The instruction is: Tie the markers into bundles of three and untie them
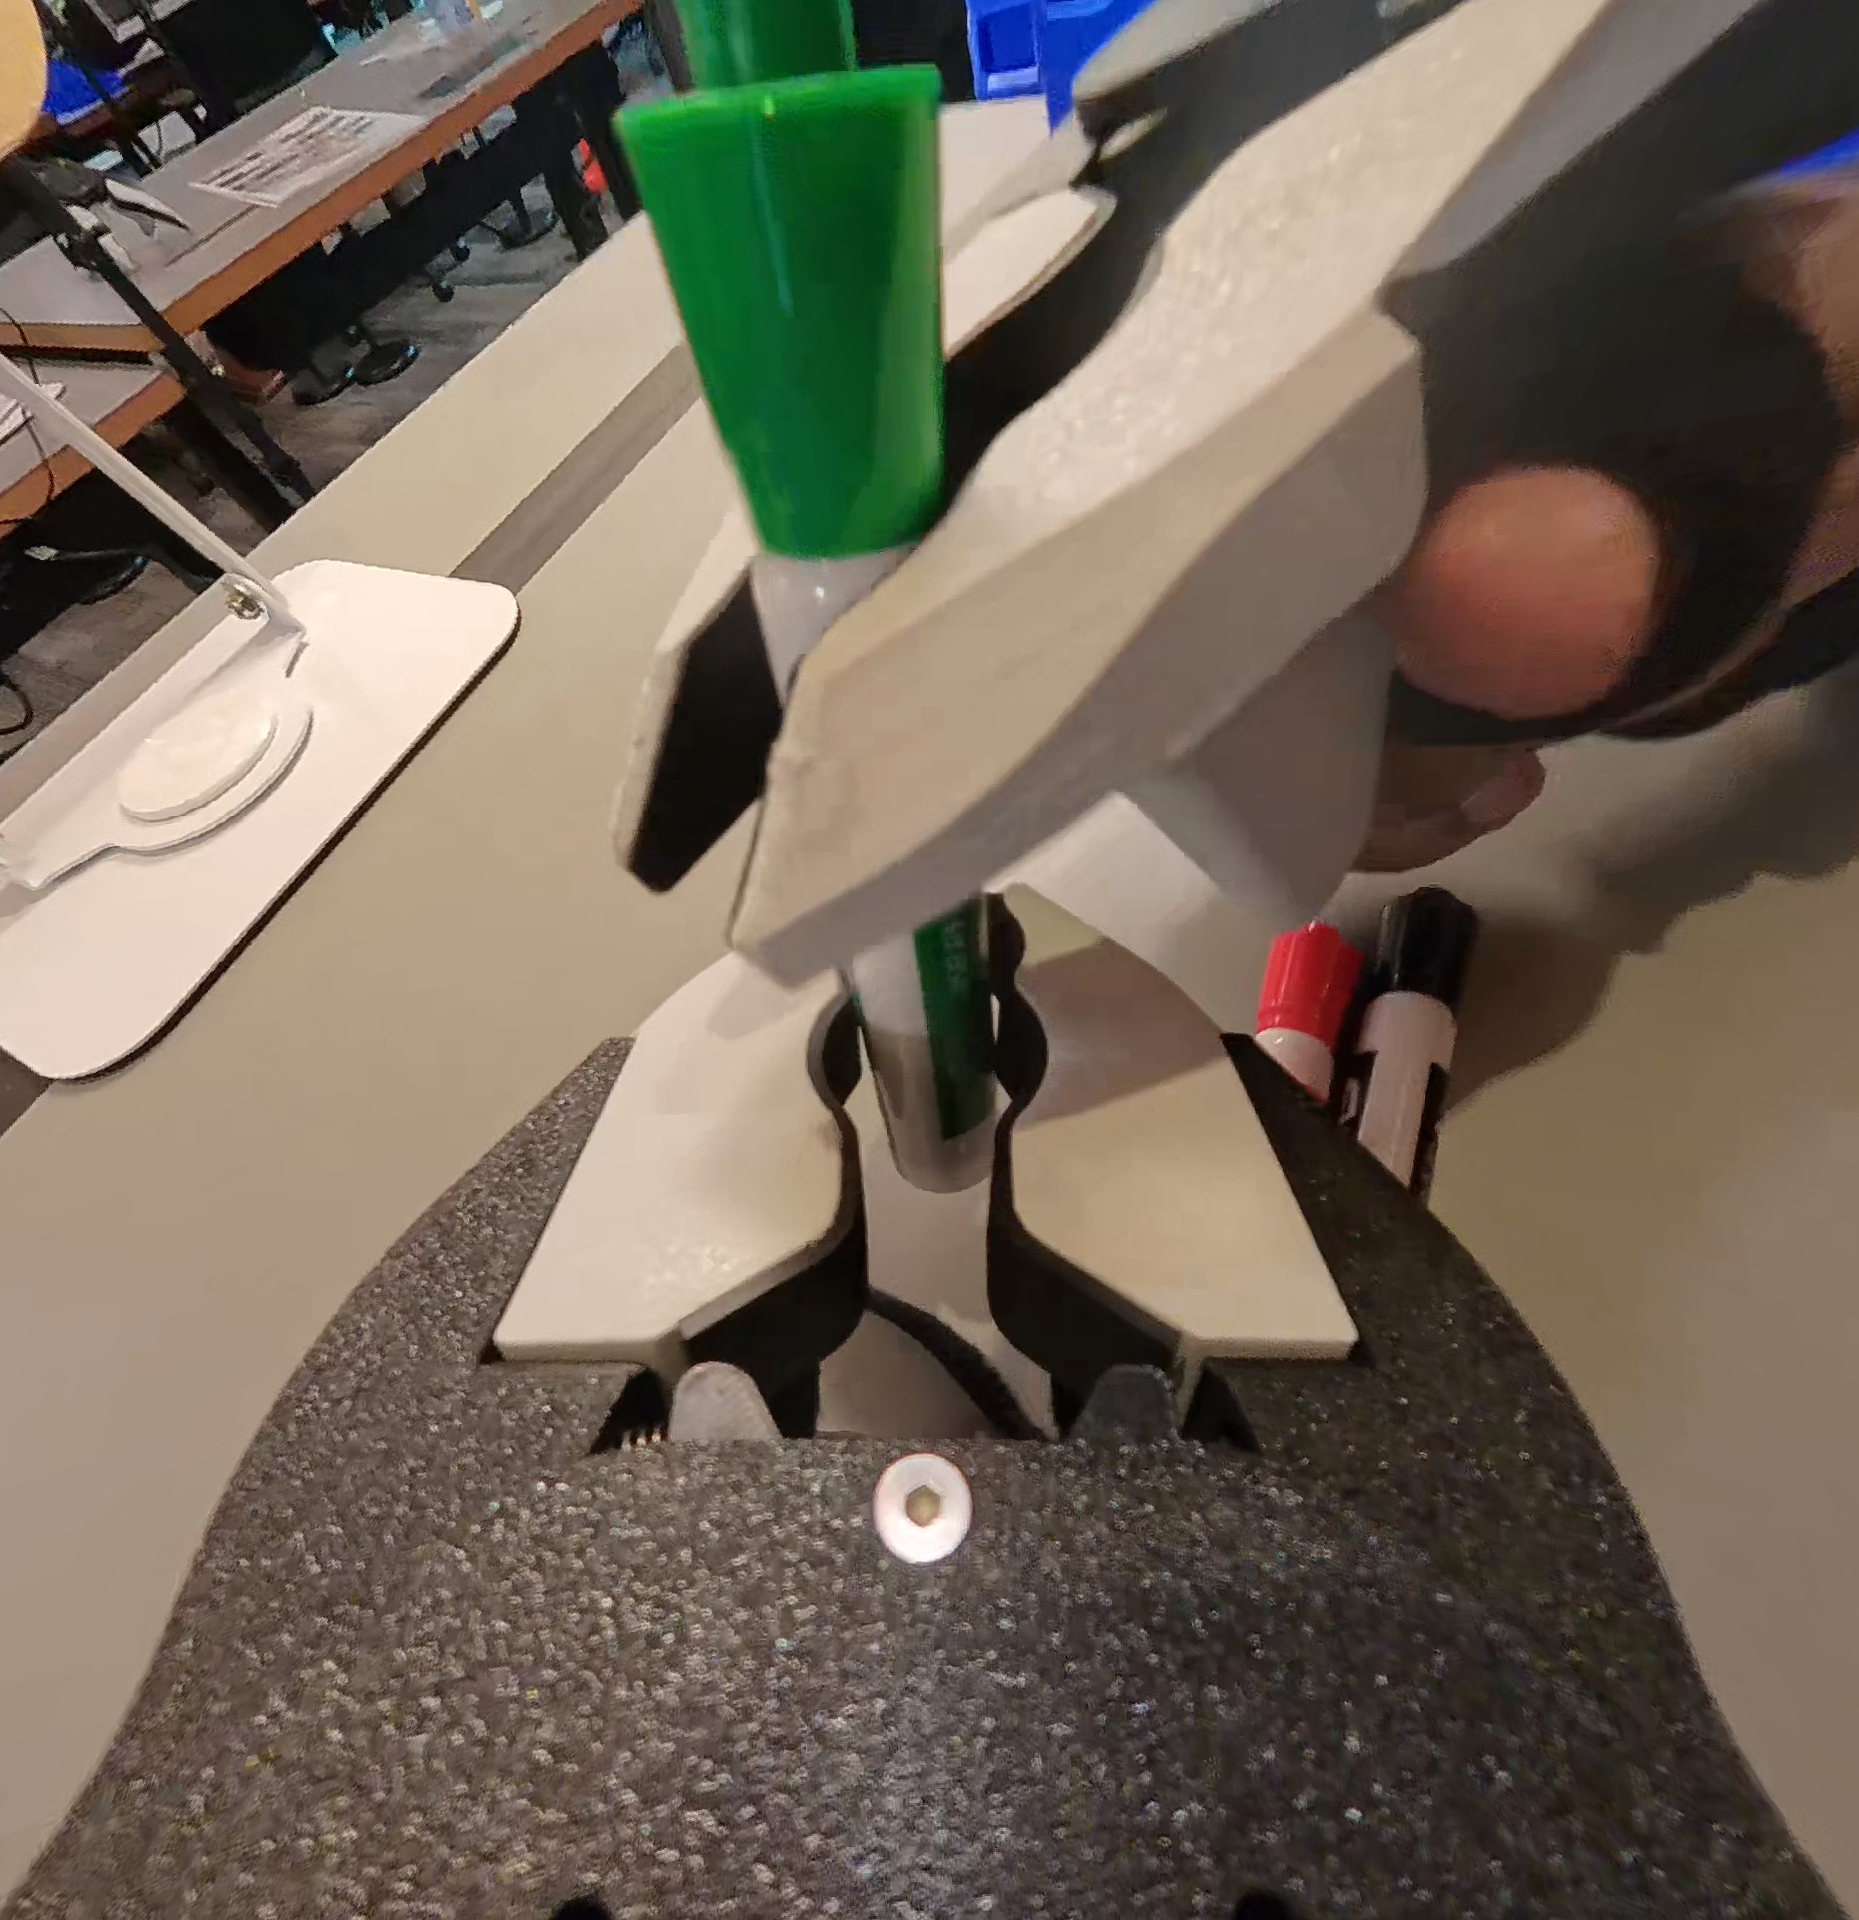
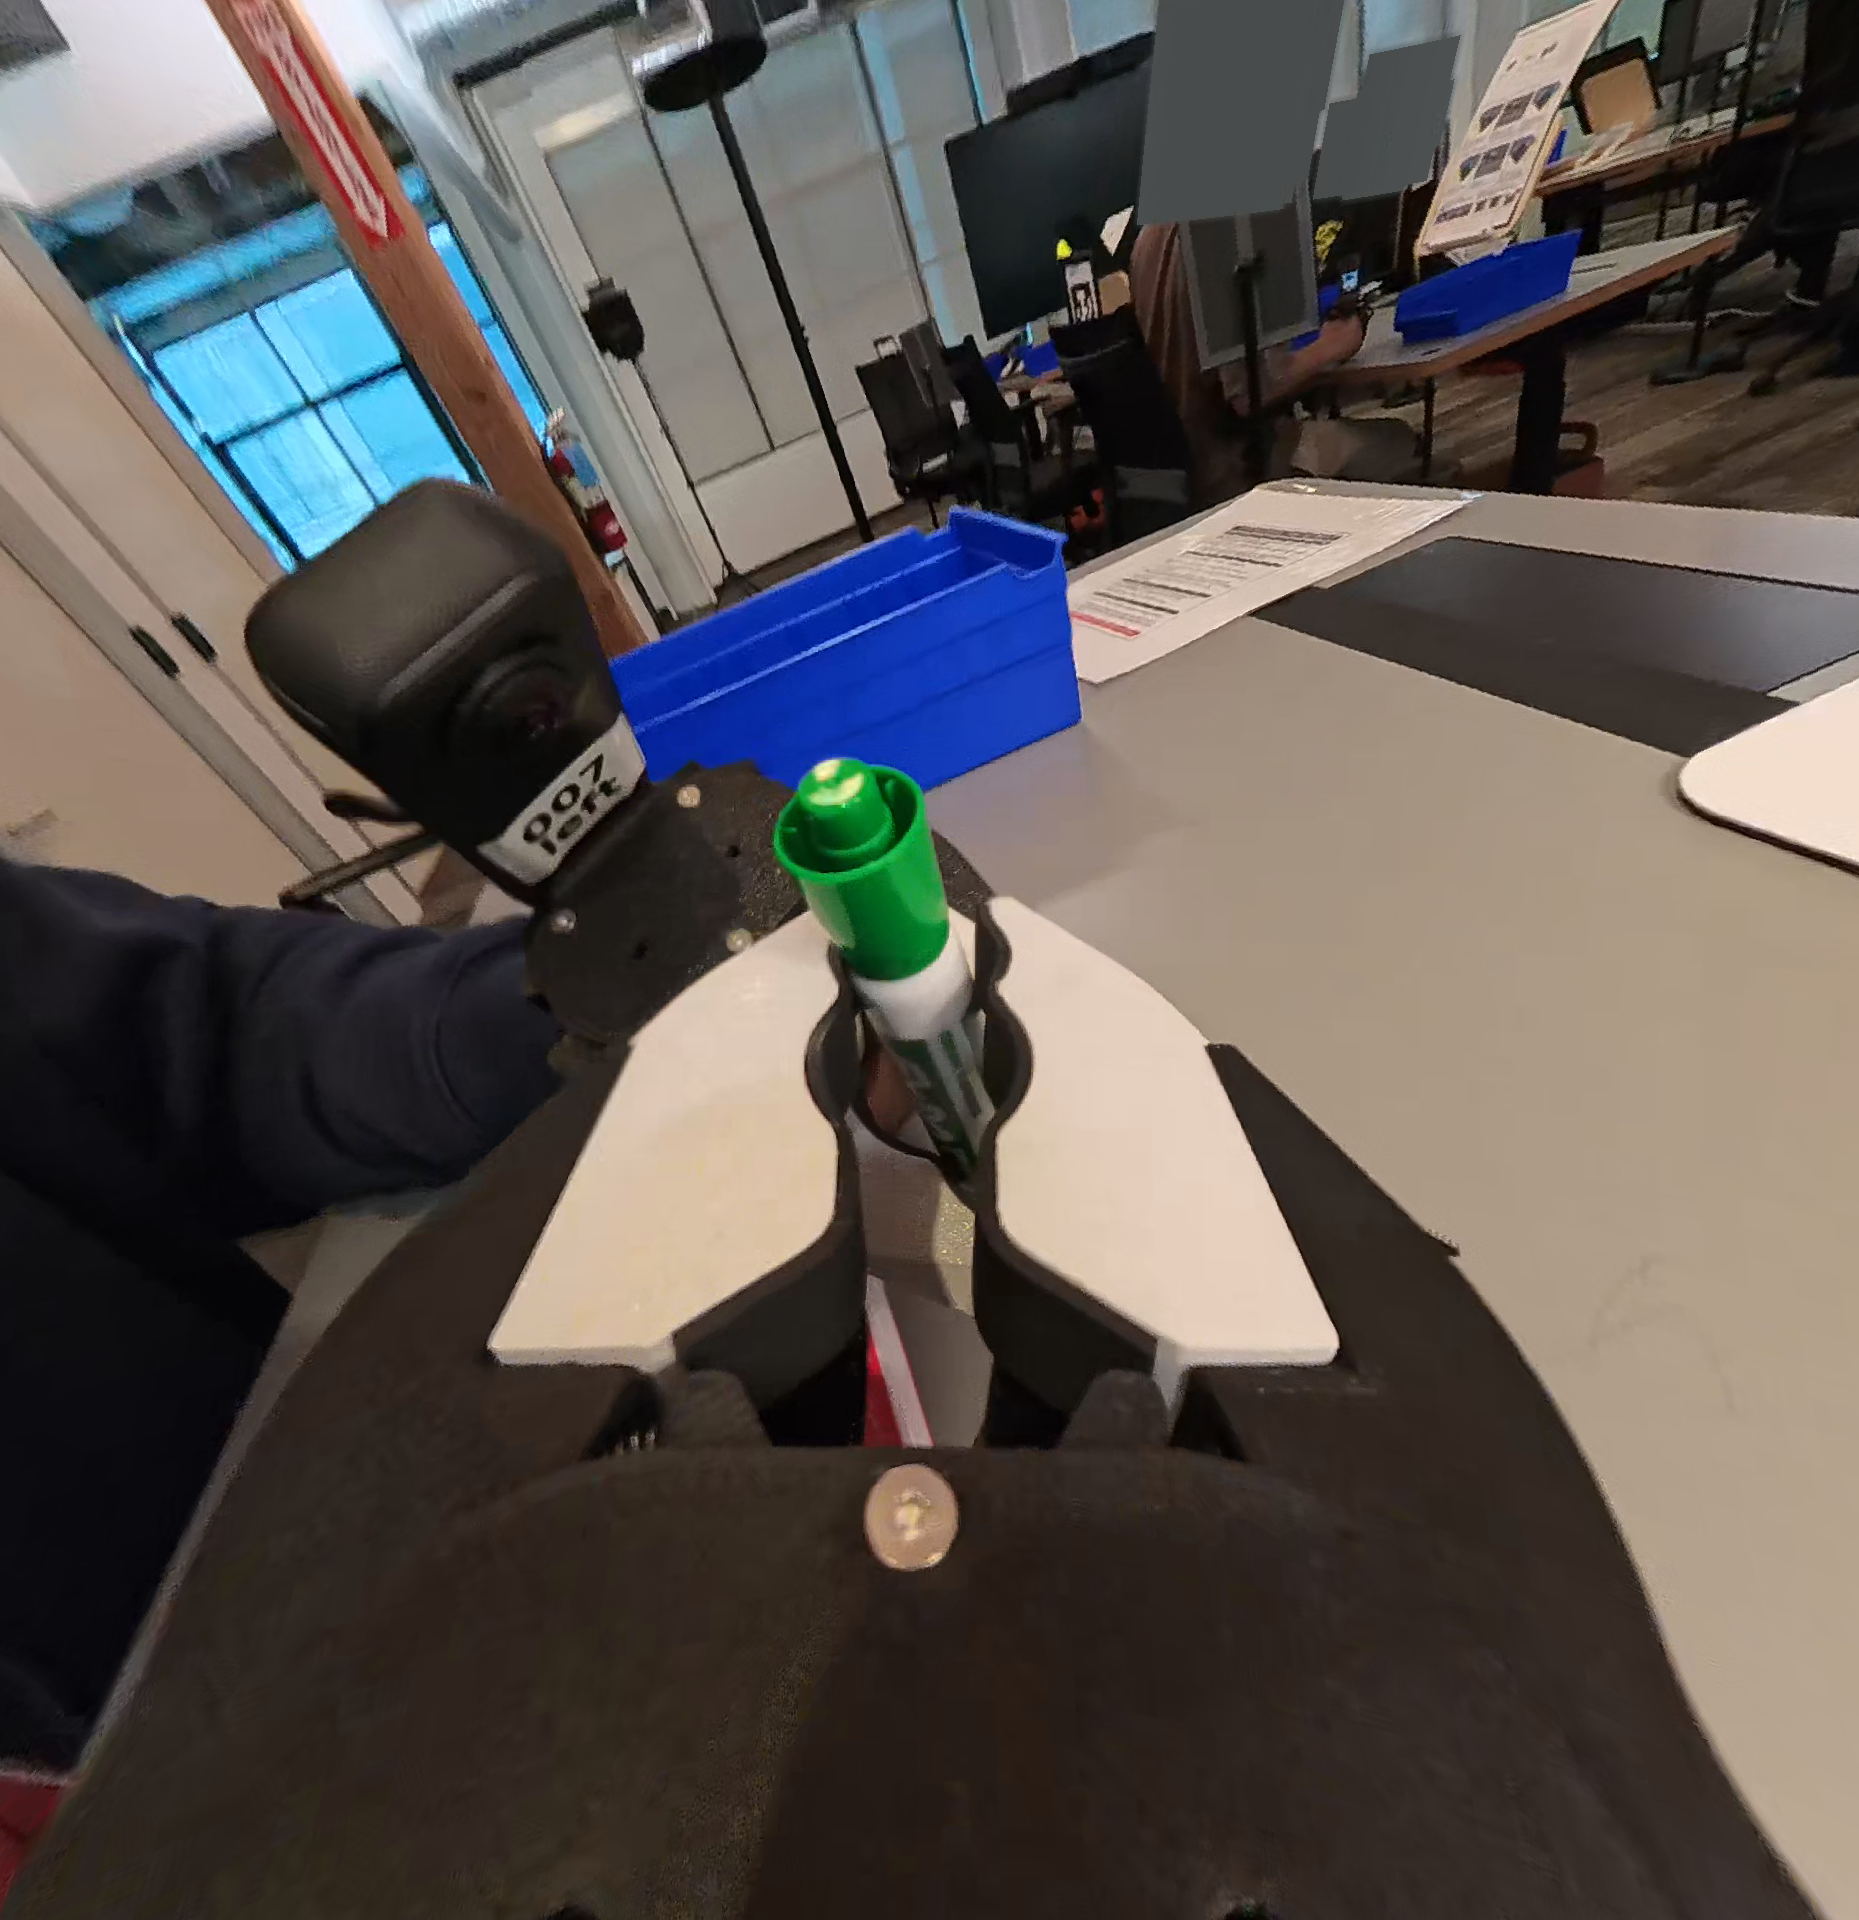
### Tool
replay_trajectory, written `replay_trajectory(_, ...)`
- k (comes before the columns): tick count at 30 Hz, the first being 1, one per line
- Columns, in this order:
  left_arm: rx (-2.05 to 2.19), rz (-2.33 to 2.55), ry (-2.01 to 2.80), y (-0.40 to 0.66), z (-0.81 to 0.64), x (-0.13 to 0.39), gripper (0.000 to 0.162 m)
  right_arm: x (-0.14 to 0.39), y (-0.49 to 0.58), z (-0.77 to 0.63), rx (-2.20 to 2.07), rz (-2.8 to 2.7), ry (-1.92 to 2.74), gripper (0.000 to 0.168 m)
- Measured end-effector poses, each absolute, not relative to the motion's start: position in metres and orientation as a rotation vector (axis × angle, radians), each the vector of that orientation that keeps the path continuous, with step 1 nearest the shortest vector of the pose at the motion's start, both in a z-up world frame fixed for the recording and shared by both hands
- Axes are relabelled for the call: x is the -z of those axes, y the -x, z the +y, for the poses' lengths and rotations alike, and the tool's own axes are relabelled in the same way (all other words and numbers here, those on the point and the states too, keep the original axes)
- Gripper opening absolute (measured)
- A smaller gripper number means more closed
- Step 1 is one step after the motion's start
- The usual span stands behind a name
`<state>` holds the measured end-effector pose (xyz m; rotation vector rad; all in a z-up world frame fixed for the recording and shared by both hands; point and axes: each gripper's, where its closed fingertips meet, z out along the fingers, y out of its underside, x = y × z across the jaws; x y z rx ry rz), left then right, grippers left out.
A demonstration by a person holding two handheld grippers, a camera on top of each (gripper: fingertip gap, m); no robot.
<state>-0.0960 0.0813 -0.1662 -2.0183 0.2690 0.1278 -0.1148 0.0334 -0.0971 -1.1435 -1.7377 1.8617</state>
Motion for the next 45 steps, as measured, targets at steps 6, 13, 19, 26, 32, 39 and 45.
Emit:
replay_trajectory(6,-0.114,0.236,1.988,0.096,0.084,0.162,0.034,0.080,0.114,0.041,-2.142,-1.539,1.242,0.018)
replay_trajectory(13,-0.106,0.291,2.006,0.083,0.086,0.167,0.034,0.078,0.110,0.025,-2.094,-1.564,1.154,0.018)
replay_trajectory(19,-0.061,0.289,2.006,0.080,0.084,0.166,0.021,0.076,0.107,0.026,-2.093,-1.548,1.096,0.018)
replay_trajectory(26,-0.016,0.257,2.010,0.087,0.080,0.163,0.014,0.077,0.105,0.035,-1.981,-1.694,1.026,0.021)
replay_trajectory(32,-0.016,0.255,2.005,0.086,0.081,0.163,0.014,0.080,0.104,0.036,-1.947,-1.731,1.037,0.018)
replay_trajectory(39,0.007,0.237,2.020,0.083,0.083,0.166,0.031,0.079,0.106,0.035,-2.028,-1.609,1.091,0.018)
replay_trajectory(45,-0.004,0.258,2.032,0.080,0.083,0.167,0.035,0.073,0.105,0.036,-2.037,-1.529,1.077,0.018)
